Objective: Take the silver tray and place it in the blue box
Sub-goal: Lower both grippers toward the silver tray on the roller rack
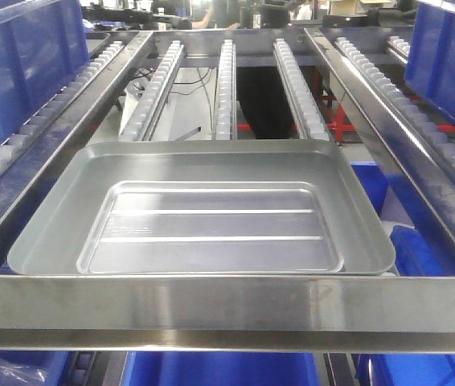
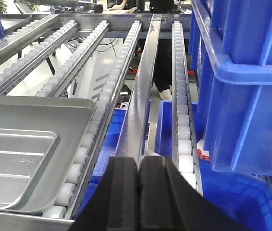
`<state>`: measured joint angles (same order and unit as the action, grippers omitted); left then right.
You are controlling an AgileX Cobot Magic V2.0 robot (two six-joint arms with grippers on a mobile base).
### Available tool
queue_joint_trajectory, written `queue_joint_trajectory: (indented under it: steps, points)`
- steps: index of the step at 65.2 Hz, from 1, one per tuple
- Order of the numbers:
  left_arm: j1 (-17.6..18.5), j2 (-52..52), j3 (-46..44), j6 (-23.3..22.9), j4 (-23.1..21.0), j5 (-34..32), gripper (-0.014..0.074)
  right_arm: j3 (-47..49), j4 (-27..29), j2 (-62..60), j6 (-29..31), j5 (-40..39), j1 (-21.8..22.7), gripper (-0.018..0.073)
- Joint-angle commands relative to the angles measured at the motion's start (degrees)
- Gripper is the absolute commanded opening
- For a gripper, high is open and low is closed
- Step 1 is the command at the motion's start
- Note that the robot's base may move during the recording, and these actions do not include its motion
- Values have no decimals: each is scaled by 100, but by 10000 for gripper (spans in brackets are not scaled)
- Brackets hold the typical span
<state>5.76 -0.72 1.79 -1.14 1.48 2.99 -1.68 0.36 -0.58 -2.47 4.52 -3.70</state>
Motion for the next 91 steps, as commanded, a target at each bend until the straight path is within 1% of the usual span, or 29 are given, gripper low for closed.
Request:
queue_joint_trajectory:
  steps: [1, 48, 54, 57, 59, 62, 67, 73, 80, 85, 91]
  points:
    - [39, -87, 96, -6, -43, -495, -6, 111, -36, -122, -7, -557, 21, 56]
    - [39, -87, 96, -6, -43, -495, -6, 111, -36, -122, -7, -557, 21, 56]
    - [39, -87, 84, -6, -43, -546, -6, 111, -36, -122, -12, -665, 21, 56]
    - [39, -87, -5, -17, -98, -518, -6, 183, 132, -122, -95, -782, -6, 56]
    - [39, -87, -95, -17, -229, -450, -6, 300, 246, -115, -156, -726, -37, 56]
    - [39, -39, -383, -17, -362, 7, -6, 576, 286, -84, -157, -452, -69, 56]
    - [39, 144, -993, -17, -362, 811, -6, 1083, 286, 71, -157, 358, -100, 56]
    - [39, 548, -1652, -17, -335, 1314, -6, 1691, 286, 549, -157, 1255, -100, 56]
    - [39, 1354, -2565, -17, -335, 2154, -6, 2474, 307, 1431, -157, 2159, -100, 56]
    - [39, 2139, -3223, -17, -347, 2915, -6, 2980, 312, 2175, -152, 2568, -100, 56]
    - [39, 3097, -3896, -17, -559, 3891, -6, 3519, 312, 3120, -92, 3016, -100, 56]
